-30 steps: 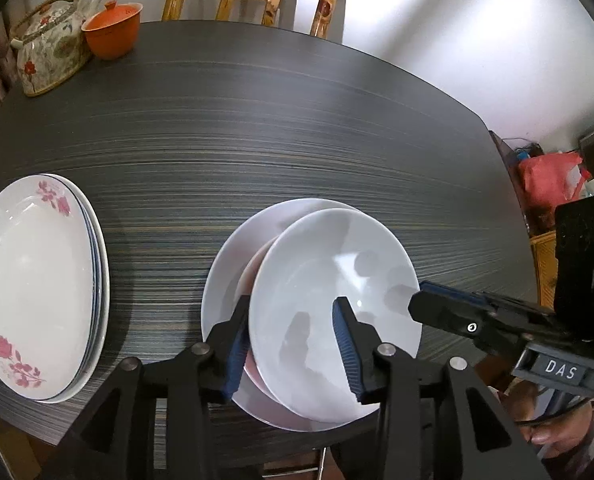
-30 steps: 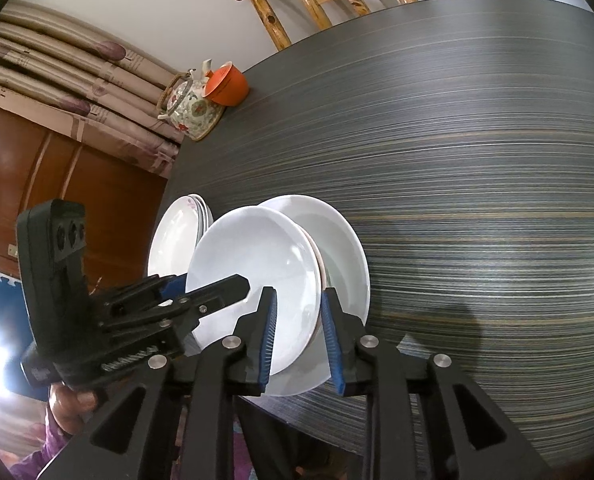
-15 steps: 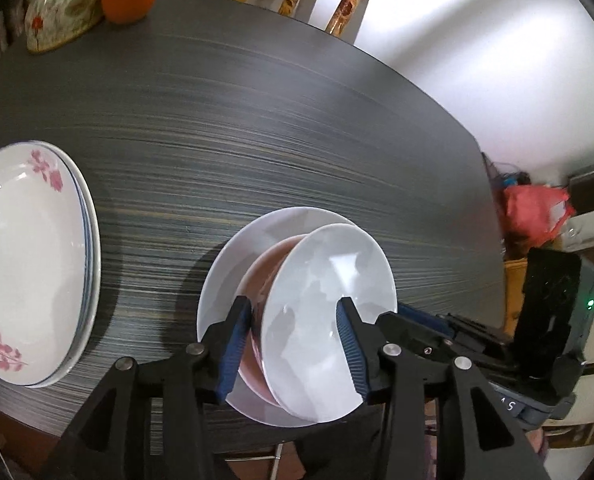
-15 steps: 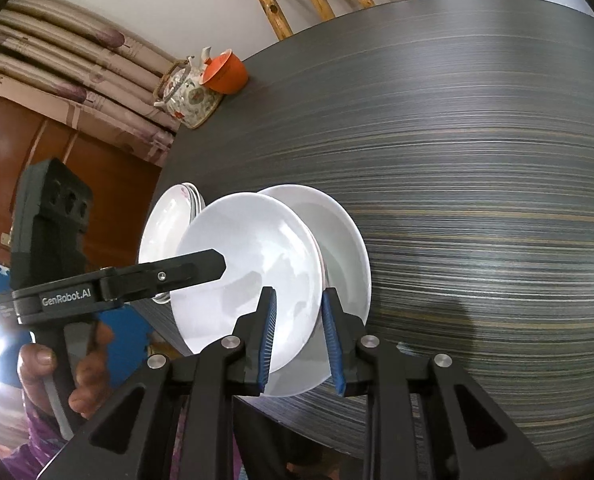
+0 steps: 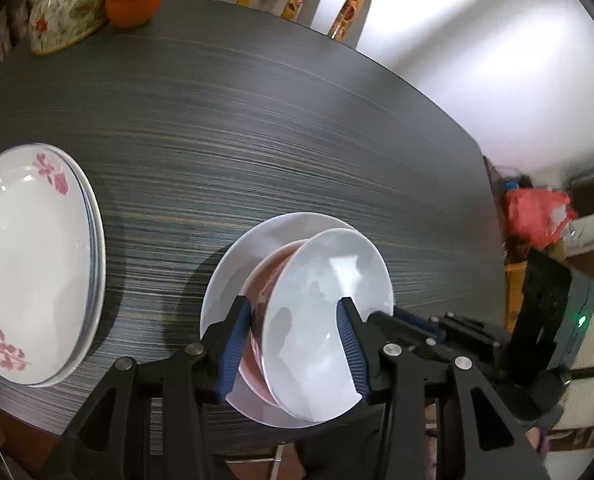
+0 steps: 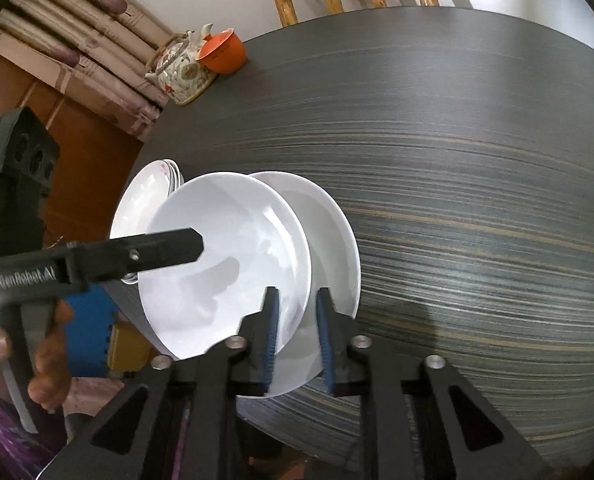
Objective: Organize plates and bowls
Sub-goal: 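Lower the red-patterned bowl into the nested bowls with the left gripper, then open the left gripper and withdraw both tools from the nested bowls, then grasp the rim of the nested bowl stack with the left gripper while the right gripper grasps it too, then lift the nested bowls with both grippers and carry them over the pink-flowered plate stack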
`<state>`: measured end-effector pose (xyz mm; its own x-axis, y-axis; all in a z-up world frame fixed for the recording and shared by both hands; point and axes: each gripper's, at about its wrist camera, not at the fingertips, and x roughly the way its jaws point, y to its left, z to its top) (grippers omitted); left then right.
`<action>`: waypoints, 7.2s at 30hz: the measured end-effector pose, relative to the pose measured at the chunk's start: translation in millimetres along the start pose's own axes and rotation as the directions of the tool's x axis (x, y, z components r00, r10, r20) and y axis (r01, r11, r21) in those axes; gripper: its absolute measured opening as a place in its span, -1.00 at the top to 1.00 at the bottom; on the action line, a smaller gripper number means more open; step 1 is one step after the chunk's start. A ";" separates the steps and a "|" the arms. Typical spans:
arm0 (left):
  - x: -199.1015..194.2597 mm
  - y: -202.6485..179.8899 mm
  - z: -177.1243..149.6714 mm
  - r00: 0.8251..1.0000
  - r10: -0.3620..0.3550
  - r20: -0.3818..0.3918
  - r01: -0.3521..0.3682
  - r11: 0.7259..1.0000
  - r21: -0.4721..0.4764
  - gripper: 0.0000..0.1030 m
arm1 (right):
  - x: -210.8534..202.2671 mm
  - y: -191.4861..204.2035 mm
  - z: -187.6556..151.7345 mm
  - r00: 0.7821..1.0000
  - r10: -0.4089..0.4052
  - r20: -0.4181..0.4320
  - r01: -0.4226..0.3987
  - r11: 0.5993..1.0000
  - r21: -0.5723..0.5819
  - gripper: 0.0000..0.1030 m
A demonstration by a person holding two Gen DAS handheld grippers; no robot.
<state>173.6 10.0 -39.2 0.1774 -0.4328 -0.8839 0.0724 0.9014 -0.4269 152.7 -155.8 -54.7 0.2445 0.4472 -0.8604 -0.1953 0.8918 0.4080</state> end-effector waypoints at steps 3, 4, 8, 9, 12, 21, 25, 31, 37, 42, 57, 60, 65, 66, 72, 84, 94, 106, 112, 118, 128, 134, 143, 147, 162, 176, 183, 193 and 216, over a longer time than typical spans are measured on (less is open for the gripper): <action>-0.3 -6.5 -2.3 0.999 0.052 0.017 -0.053 0.998 0.044 0.12 | -0.7 0.3 1.3 1.000 -0.006 0.010 0.006 1.000 -0.022 0.81; 0.4 -10.0 -3.2 0.997 0.070 0.022 -0.071 0.995 0.067 0.12 | -0.6 -0.1 1.4 1.000 -0.003 0.015 0.003 1.000 -0.023 0.82; -1.2 -26.3 -6.5 0.948 0.301 0.099 -0.315 0.930 0.188 0.12 | -2.3 -4.3 0.4 1.000 0.014 0.019 -0.014 1.000 -0.011 0.82; -1.7 -30.2 -7.1 0.936 0.332 0.117 -0.351 0.911 0.216 0.12 | -2.9 -5.0 -0.2 1.000 0.019 0.020 -0.019 1.000 -0.007 0.80; -3.1 -26.6 -5.3 0.953 0.286 0.101 -0.301 0.931 0.205 0.12 | -7.7 -7.9 -1.5 0.999 0.023 0.028 -0.023 1.000 -0.005 0.80; -7.8 5.3 -6.2 0.976 0.205 0.074 -0.210 0.976 0.060 0.12 | -12.4 -21.5 0.4 0.997 0.071 0.029 -0.072 0.996 0.045 0.80; -15.2 13.0 -20.5 0.975 0.187 0.120 -0.193 0.980 0.042 0.12 | -12.7 -20.9 -1.6 0.997 0.071 0.035 -0.072 0.996 0.049 0.80; -17.4 8.0 -44.0 0.933 0.267 0.240 -0.296 0.951 0.094 0.10 | -9.7 -16.6 -6.9 0.996 0.080 0.030 -0.081 0.996 0.044 0.73; -18.8 -14.8 -78.9 0.815 0.408 0.411 -0.508 0.845 0.169 0.09 | -30.7 -26.9 -17.0 0.983 0.112 0.148 -0.127 0.987 0.094 0.47; -18.7 -15.4 -92.7 0.808 0.406 0.427 -0.516 0.837 0.180 0.09 | -71.2 -17.5 -40.3 0.941 0.034 0.337 -0.043 0.999 0.019 -0.10; -42.4 -24.5 -136.2 0.787 0.380 0.486 -0.495 0.860 0.128 0.09 | -107.3 -1.5 -145.8 0.779 -0.148 0.609 0.196 0.981 -0.012 -0.73; -44.4 -19.3 -143.6 0.790 0.381 0.480 -0.485 0.867 0.110 0.09 | -109.5 6.4 -169.3 0.773 -0.153 0.616 0.215 0.976 -0.026 -0.87; -47.9 -22.8 -163.9 0.795 0.356 0.490 -0.470 0.873 0.128 0.09 | -107.4 23.7 -199.1 0.795 -0.170 0.582 0.252 0.966 -0.063 -1.00; -48.6 -24.2 -167.1 0.795 0.352 0.493 -0.469 0.873 0.132 0.09 | -109.1 27.1 -203.9 0.796 -0.169 0.582 0.256 0.964 -0.071 -1.00; -56.4 -28.7 -183.4 0.783 0.323 0.531 -0.456 0.879 0.138 0.09 | -116.1 24.6 -219.8 0.814 -0.025 0.580 0.117 0.986 -0.121 -1.00; -59.4 7.5 -164.7 0.885 0.140 0.445 -0.216 0.969 0.124 0.09 | -111.5 -13.4 -161.0 0.894 0.024 0.448 -0.054 0.997 0.054 -1.00; -43.4 21.0 -116.0 0.948 0.083 0.306 -0.128 0.983 0.129 0.09 | -89.2 -9.6 -98.5 0.931 0.027 0.364 -0.020 1.000 -0.023 -0.94; -22.8 53.8 -89.1 0.980 -0.037 0.196 0.051 0.996 -0.068 0.35 | -46.0 -37.8 -57.5 0.979 0.075 0.188 -0.081 0.997 0.022 0.32; -15.9 74.3 -85.1 0.978 -0.117 0.175 0.146 0.976 -0.163 0.36 | -35.2 -44.7 -42.6 0.987 0.075 0.144 -0.083 0.995 0.052 0.32; -10.7 75.8 -81.2 0.978 -0.117 0.170 0.147 0.974 -0.174 0.36 | -21.4 -51.9 -33.1 0.990 0.104 0.098 -0.112 0.990 0.084 0.32; 4.8 81.8 -73.0 0.985 -0.115 0.128 0.142 0.964 -0.226 0.36 | -1.7 -58.5 -24.6 0.995 0.101 0.014 -0.102 0.986 0.132 0.31; 14.7 77.5 -69.2 0.990 -0.074 0.122 0.099 0.973 -0.206 0.36 | 4.6 -53.6 -18.1 0.997 0.071 -0.010 -0.069 0.992 0.103 0.31; 30.4 54.6 -69.2 0.992 -0.007 0.129 0.022 0.993 -0.119 0.86 | 9.5 -55.7 -16.7 0.997 0.075 -0.008 -0.073 0.993 0.095 0.30; 31.7 55.9 -69.8 0.991 -0.014 0.132 0.029 0.993 -0.117 0.86 | 11.4 -57.2 -15.8 0.996 0.086 -0.007 -0.085 0.993 0.084 0.30; 27.2 50.1 -82.1 0.987 0.032 0.160 -0.016 0.995 -0.098 0.88 | 11.9 -44.5 -20.7 0.991 0.130 0.000 -0.130 0.991 0.041 0.70; -8.5 51.6 -79.2 0.975 0.045 0.219 -0.019 0.993 -0.119 0.93 | 5.4 -28.3 -24.1 0.982 0.186 0.000 -0.186 0.980 0.077 0.69; -42.9 65.9 -79.1 0.963 0.061 0.263 -0.021 0.988 -0.151 0.93 | -2.4 -4.5 -13.1 0.979 0.202 -0.004 -0.202 0.978 0.053 0.69; -97.3 120.0 -79.7 0.932 0.134 0.338 -0.047 0.966 -0.252 0.93 | 11.1 57.7 26.3 0.968 0.248 -0.031 -0.248 0.969 0.000 0.69; -102.4 222.3 -76.3 0.918 0.208 0.338 -0.068 0.921 -0.384 0.93 | 109.6 152.5 72.7 0.955 0.252 -0.154 -0.265 0.962 -0.070 0.70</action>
<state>96.6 253.8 -58.2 0.5097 -0.2056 -0.8354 -0.3218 0.8550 -0.4067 218.8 34.2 -64.6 0.0379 0.6412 -0.7664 -0.3190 0.7346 0.5988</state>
